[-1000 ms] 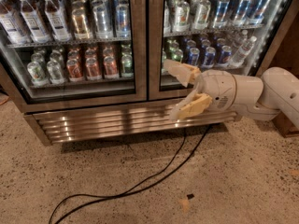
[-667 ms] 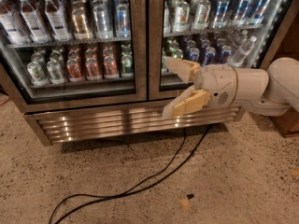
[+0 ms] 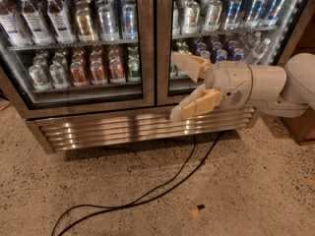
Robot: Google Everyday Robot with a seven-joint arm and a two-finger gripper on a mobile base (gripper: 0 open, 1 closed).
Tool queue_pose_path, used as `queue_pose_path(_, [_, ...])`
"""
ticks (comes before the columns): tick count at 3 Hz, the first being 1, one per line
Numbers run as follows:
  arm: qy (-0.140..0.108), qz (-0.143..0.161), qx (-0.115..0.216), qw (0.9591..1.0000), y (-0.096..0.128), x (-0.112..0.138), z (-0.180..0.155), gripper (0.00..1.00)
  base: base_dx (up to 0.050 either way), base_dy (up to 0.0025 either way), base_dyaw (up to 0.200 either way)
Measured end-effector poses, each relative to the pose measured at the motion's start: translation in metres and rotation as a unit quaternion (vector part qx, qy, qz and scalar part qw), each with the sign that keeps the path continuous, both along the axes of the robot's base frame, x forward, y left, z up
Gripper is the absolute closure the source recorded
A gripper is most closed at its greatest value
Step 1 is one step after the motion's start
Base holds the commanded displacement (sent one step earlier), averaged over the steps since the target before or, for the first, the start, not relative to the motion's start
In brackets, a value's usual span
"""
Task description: Open left fridge door
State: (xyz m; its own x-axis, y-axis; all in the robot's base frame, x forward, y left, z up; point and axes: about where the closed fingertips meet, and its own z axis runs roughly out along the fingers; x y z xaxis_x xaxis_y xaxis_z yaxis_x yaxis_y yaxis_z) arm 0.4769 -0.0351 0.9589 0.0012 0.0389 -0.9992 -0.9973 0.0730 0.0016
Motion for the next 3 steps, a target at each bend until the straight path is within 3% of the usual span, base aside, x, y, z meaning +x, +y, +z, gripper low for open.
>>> queue_pose_path(3, [-0.043,-0.007,-0.010,0.9990,0.007,-0.021,0.058,0.00,0.000,0.00000,0.000])
